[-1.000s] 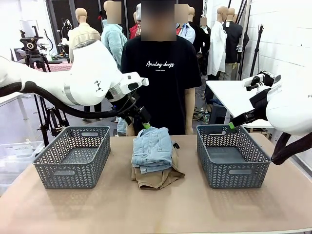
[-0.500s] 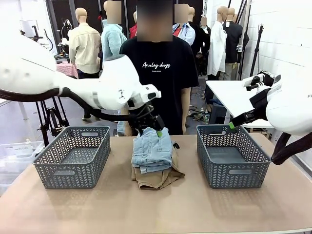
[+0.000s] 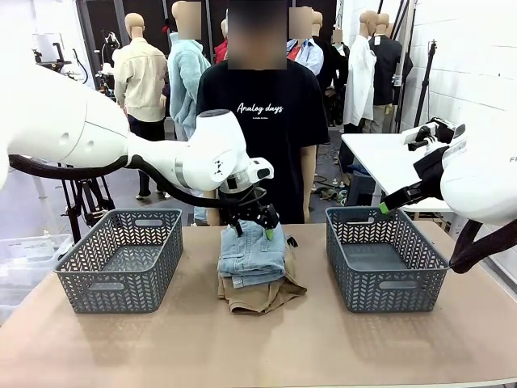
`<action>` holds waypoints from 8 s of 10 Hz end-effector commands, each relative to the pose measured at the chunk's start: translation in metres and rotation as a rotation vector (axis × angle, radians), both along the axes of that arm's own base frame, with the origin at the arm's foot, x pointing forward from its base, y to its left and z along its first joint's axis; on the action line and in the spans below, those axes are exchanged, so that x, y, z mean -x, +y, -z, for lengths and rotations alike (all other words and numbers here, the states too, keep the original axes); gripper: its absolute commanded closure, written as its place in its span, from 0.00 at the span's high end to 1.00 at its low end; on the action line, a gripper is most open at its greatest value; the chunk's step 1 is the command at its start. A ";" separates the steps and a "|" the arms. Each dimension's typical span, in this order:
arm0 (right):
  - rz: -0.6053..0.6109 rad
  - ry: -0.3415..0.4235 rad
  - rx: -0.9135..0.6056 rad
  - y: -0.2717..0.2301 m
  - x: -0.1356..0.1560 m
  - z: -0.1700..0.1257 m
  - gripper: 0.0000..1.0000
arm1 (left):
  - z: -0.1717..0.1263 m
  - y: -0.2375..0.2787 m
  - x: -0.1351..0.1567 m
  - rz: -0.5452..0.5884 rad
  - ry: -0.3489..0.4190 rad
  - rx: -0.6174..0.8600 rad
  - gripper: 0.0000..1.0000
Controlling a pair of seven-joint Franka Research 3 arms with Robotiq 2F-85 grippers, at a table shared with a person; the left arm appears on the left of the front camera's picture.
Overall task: Sort the tops and bottoms.
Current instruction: Lift clothes from the center of the table with your left hand, then sort the clothes according to human instructions.
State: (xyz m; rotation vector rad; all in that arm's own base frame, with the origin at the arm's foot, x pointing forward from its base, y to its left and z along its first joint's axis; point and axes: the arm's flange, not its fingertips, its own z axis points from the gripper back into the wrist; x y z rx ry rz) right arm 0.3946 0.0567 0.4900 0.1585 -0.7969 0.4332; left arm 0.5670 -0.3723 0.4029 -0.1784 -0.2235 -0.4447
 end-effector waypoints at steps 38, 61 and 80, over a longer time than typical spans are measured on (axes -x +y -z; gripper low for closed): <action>-0.002 -0.006 -0.008 -0.001 -0.001 0.001 1.00 | -0.327 0.010 0.115 0.054 -0.400 -0.040 0.00; -0.002 -0.006 -0.008 -0.001 -0.001 0.001 1.00 | -0.327 0.010 0.115 0.054 -0.400 -0.040 0.00; 0.099 0.029 0.028 -0.104 0.088 -0.080 1.00 | -0.375 -0.110 0.097 0.283 -0.513 0.051 0.00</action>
